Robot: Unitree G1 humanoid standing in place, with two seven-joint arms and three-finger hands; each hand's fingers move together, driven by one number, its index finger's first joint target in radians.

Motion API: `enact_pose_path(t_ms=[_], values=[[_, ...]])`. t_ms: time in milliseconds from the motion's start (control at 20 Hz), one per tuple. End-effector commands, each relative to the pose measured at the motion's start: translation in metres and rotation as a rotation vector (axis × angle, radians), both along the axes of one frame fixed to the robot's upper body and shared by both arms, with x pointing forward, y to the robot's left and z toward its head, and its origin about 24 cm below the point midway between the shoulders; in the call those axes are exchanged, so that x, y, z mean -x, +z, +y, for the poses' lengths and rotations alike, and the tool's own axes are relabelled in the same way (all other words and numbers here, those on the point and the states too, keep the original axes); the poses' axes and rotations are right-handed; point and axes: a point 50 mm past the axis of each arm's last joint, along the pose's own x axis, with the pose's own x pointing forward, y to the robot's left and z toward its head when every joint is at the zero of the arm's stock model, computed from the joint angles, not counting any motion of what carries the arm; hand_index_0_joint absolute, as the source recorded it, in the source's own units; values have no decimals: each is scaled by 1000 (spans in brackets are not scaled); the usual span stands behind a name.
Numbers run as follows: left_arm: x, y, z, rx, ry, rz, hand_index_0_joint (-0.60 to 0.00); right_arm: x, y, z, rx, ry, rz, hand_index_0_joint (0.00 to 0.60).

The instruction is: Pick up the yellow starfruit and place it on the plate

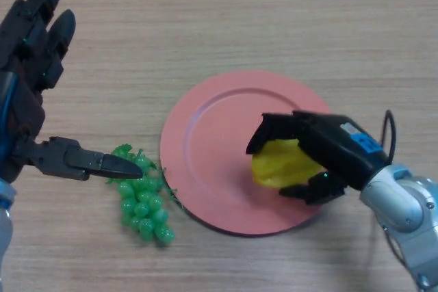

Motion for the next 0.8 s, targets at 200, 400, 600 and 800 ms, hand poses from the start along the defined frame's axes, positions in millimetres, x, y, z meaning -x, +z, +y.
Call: enact_pose_path(t_ms=[200,400,600,800], values=[[12,31,8,-47,39,-181,0,-2,33,5,-168,-1,-98,200],[16,41,5,-77,24,-221,0,-1,56,14,-259,11,-171,0],[13,35,2,-67,20,-207,0,10,81,-3,-343,-29,-253,0],[10,37,2,-55,28,-203,0,39,103,-10,-572,-11,-48,0]])
